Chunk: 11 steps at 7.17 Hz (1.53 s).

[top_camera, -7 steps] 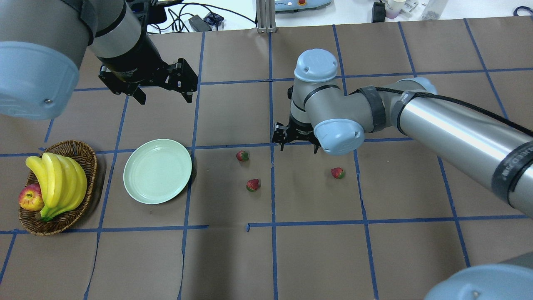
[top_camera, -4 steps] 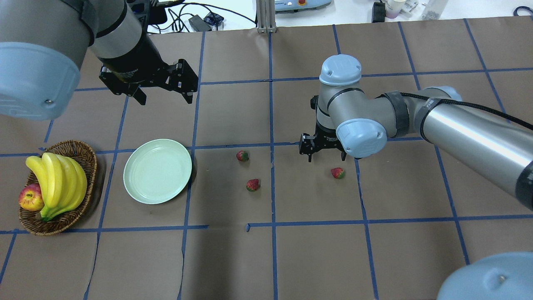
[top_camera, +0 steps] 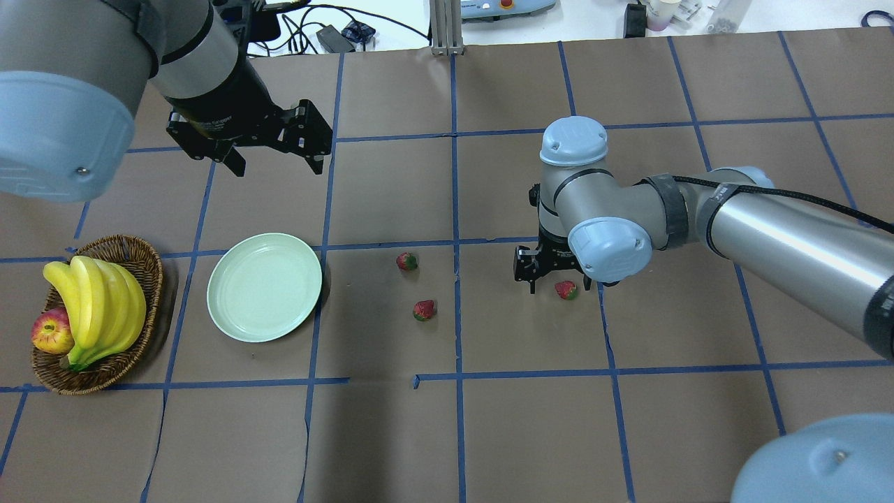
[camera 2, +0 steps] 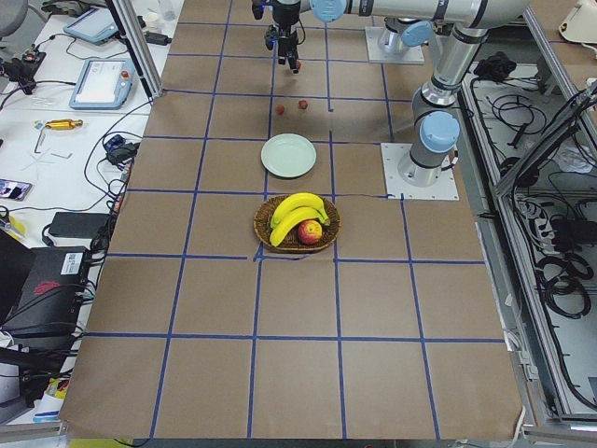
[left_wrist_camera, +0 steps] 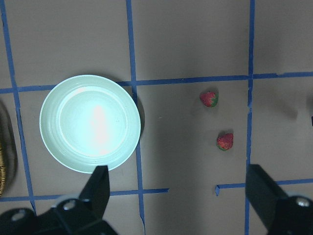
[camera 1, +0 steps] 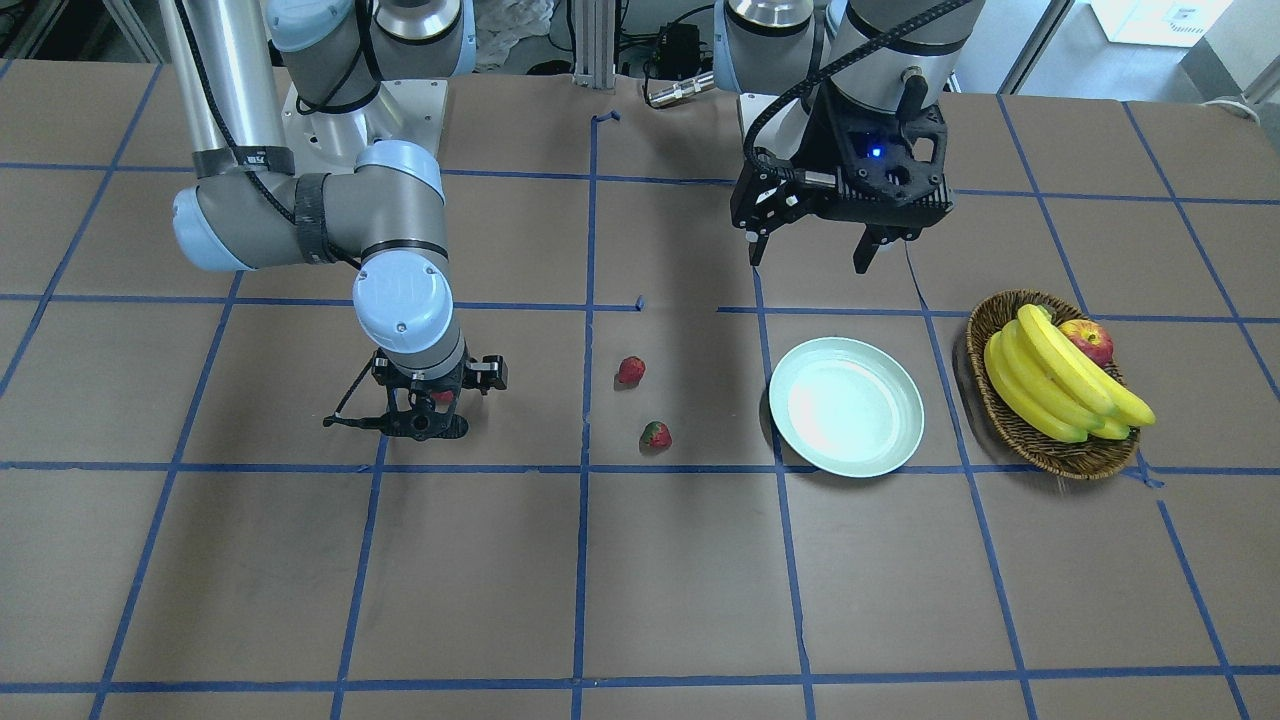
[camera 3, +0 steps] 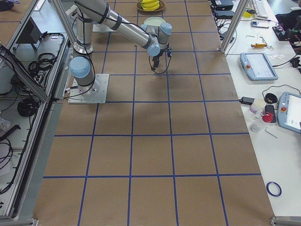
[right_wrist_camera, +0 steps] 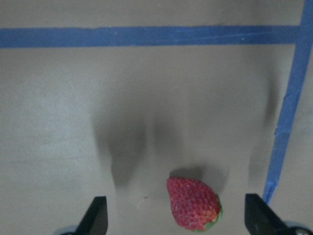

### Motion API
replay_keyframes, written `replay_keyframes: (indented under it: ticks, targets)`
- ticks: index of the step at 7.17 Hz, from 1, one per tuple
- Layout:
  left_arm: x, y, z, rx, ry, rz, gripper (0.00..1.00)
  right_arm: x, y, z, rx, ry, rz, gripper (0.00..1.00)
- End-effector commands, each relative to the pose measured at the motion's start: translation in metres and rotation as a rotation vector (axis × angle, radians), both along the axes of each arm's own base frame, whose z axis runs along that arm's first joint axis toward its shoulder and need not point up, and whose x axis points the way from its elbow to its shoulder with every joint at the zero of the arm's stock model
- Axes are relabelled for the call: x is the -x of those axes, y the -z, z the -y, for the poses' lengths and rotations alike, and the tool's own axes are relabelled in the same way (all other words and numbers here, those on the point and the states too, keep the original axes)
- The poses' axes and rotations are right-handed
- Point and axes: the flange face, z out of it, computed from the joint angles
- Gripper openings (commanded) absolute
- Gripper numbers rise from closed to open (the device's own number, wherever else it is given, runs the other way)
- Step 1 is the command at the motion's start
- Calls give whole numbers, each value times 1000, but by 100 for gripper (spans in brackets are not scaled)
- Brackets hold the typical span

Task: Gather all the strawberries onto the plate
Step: 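Close the right gripper on the last strawberry, then carry the last strawberry toward the plate and set it down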

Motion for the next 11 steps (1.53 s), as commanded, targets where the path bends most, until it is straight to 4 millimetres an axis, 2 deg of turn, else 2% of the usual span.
replay_keyframes:
  ticks: [1,2,3,5,7,8,10,11]
  targets:
    - [0,0,0,0,0,0,100,2,8,-8,-16,1,-3,66]
    - [0,0,0,0,0,0,100,3,8,-7,-13,2,-5,59]
    - [0,0,0,0,0,0,100,3,6,-5,1,4,-2,43]
    - [0,0,0,0,0,0,100,1,-2,1,25,7,11,0]
    - [-1,0,0,0,-1,0,100,-2,-18,15,84,22,31,0]
    - [0,0,0,0,0,0,100,-20,-26,18,156,51,93,0]
    - [0,0,0,0,0,0,100,-68,-30,14,254,95,162,0]
    - [0,1,1,0,1,-1,100,-116,-46,9,301,205,281,0]
